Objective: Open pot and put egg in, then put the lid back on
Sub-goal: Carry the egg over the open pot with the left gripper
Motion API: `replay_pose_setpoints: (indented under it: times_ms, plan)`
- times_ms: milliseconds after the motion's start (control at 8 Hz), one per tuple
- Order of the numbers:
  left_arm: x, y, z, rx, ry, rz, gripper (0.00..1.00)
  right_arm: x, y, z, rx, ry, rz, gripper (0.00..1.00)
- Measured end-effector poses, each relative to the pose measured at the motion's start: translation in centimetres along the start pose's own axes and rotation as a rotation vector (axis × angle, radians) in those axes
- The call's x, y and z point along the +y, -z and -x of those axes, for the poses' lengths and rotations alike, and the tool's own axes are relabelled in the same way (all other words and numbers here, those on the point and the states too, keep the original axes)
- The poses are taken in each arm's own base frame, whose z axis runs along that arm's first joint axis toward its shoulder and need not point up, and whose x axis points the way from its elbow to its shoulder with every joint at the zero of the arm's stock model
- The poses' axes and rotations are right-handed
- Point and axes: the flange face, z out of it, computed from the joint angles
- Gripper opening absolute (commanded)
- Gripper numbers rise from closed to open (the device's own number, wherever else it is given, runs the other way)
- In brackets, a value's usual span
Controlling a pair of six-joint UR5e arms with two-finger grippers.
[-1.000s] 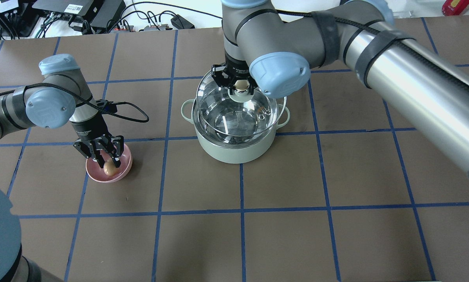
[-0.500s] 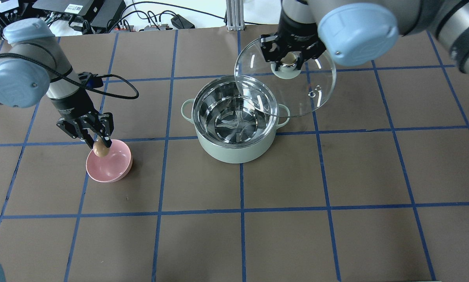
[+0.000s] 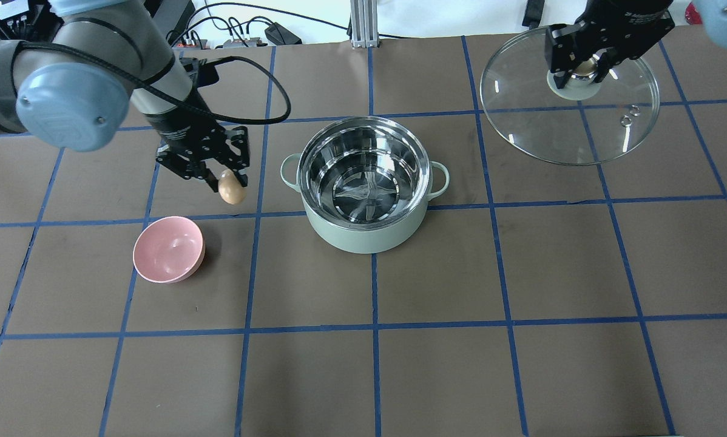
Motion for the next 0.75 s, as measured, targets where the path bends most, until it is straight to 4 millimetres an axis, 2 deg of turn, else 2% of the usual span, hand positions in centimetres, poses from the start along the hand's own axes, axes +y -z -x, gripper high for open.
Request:
replay_pose_setpoints:
  times_ms: [125,375,500,750]
  plan:
    - [1.1,-0.2,-4.4,0.021,0.047,-0.029,0.22,0.3,0.1,-1.6,0.003,0.009,0.006,0.0]
    - [2.4,-2.3,-11.7,0.063,0.118,-0.071,0.22,0.5,0.0,-3.0,0.006,0.022,0.011,0.0]
    - [2.4,-4.1,-14.5,0.078,0.136,-0.092,0.22,0.5,0.0,-3.2,0.006,0.023,0.012,0.0]
    - [1.0,-8.6,-17.5,0.094,0.148,-0.101,0.22,0.5,0.0,-3.3,0.006,0.024,0.012,0.0]
